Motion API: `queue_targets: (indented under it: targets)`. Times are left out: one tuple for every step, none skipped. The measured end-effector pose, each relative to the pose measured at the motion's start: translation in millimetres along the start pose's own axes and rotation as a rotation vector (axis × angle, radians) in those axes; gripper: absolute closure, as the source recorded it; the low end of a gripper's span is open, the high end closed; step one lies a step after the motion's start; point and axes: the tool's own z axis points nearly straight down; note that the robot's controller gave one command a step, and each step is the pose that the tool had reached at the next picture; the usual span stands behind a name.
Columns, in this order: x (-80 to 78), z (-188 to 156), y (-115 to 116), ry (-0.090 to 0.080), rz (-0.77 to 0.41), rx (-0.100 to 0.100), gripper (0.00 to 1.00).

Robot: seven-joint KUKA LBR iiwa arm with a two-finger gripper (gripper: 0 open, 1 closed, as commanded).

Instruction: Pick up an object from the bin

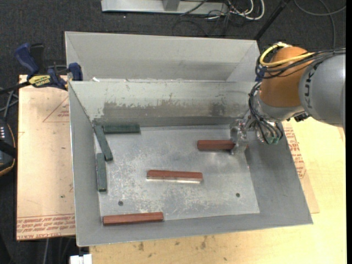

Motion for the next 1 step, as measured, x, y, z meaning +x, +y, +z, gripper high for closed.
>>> queue_targets:
  targets:
    - [0.0, 0.0, 0.0, 0.0, 0.0, 0.0, 1.0]
